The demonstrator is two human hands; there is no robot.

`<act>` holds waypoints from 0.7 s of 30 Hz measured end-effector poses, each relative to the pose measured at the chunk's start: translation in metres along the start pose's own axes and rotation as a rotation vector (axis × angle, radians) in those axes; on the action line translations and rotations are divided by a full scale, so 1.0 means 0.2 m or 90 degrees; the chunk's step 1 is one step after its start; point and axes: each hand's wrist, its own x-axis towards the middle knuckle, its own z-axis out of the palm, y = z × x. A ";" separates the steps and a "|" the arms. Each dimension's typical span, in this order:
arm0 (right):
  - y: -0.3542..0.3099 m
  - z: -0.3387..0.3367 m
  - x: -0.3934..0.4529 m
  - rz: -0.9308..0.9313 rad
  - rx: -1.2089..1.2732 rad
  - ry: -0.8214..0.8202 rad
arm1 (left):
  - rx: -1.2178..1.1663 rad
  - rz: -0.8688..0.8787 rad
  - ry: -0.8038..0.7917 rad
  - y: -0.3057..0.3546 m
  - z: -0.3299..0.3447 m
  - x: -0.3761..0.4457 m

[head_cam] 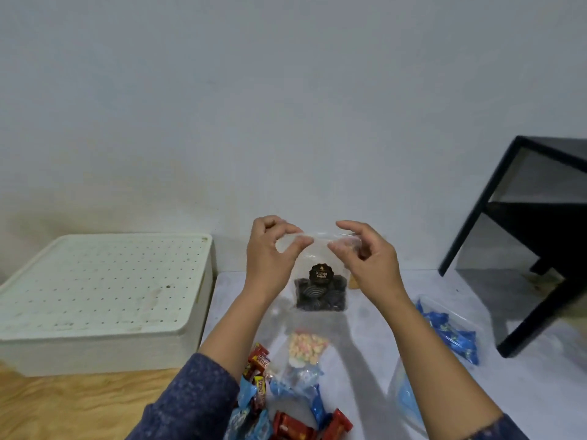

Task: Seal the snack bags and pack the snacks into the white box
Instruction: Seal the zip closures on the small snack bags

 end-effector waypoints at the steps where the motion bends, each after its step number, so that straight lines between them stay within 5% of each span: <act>1: -0.03 -0.03 0.01 -0.011 0.010 -0.021 | -0.028 -0.003 0.014 0.03 0.00 -0.01; 10: -0.14 -0.23 0.06 -0.046 0.076 0.009 | -0.220 -0.044 0.062 0.22 0.12 -0.07; 21: -0.17 -0.33 0.10 -0.042 0.102 0.029 | -0.272 -0.035 0.103 0.34 0.17 -0.09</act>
